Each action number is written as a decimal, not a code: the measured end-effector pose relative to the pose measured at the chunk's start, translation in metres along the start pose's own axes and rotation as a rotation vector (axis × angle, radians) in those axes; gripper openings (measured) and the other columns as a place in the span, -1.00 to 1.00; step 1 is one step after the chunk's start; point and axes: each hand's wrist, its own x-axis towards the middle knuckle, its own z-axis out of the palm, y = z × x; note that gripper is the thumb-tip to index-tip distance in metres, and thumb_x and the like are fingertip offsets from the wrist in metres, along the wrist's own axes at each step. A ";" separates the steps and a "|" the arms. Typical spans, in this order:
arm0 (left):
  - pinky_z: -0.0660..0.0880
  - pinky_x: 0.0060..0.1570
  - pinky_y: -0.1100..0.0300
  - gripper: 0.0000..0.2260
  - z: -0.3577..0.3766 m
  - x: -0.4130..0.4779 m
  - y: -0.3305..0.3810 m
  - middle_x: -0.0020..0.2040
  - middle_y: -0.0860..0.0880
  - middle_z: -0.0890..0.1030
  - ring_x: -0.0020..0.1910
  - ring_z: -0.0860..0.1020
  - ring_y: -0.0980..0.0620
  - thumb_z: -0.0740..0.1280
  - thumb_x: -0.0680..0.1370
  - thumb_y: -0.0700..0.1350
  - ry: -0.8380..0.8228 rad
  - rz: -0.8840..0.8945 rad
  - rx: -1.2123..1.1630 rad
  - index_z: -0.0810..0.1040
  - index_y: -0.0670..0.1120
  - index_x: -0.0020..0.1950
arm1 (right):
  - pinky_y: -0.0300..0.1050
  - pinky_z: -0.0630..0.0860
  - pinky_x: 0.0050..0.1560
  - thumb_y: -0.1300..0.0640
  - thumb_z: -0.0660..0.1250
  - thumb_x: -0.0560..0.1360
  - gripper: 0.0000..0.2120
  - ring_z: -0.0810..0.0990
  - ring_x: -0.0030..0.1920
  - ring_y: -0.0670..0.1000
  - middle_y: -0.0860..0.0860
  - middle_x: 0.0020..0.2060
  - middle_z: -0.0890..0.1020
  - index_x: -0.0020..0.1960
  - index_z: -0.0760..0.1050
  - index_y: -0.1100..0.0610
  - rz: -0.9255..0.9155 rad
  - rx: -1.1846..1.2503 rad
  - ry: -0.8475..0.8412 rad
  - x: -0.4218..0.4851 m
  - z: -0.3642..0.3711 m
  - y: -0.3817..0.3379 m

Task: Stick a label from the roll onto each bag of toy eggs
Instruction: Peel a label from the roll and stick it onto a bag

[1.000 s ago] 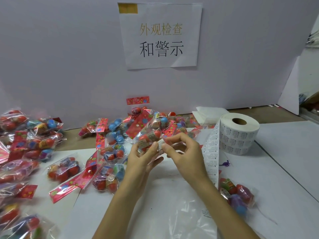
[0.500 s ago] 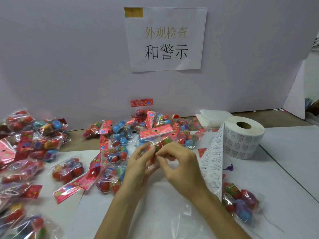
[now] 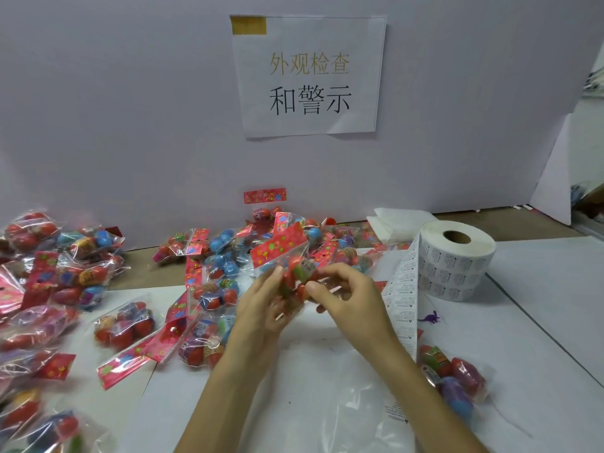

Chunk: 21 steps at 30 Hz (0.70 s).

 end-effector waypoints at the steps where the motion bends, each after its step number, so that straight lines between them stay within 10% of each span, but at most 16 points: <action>1: 0.65 0.02 0.12 -0.62 0.000 0.000 0.000 0.10 -0.17 0.72 0.03 0.70 -0.09 0.47 0.52 0.06 0.042 0.007 0.042 0.66 -0.14 0.24 | 0.02 0.66 -0.07 0.14 0.51 0.48 -0.89 0.71 -0.19 -0.01 -0.05 -0.19 0.72 -0.03 0.63 0.00 -0.001 -0.048 -0.034 0.000 -0.001 0.001; 10: 0.56 -0.29 0.19 -0.88 0.007 0.001 -0.008 -0.12 -0.07 0.74 -0.10 0.68 -0.10 0.55 0.46 -0.03 0.117 0.051 0.381 0.73 -0.02 -0.06 | -0.30 0.54 -0.29 0.08 0.45 0.54 -0.93 0.67 -0.20 -0.05 -0.12 -0.24 0.71 -0.10 0.65 -0.07 0.002 -0.013 -0.037 0.006 -0.018 -0.002; 21: 0.54 -0.25 0.09 -0.59 -0.005 0.005 -0.001 -0.09 -0.09 0.75 -0.23 0.67 -0.04 0.18 0.67 0.19 0.238 0.008 0.233 0.66 -0.09 0.04 | -0.11 0.65 -0.34 0.19 0.46 0.53 -0.86 0.74 -0.23 0.09 0.03 -0.17 0.73 0.08 0.61 0.15 0.245 0.057 -0.348 0.011 -0.047 -0.025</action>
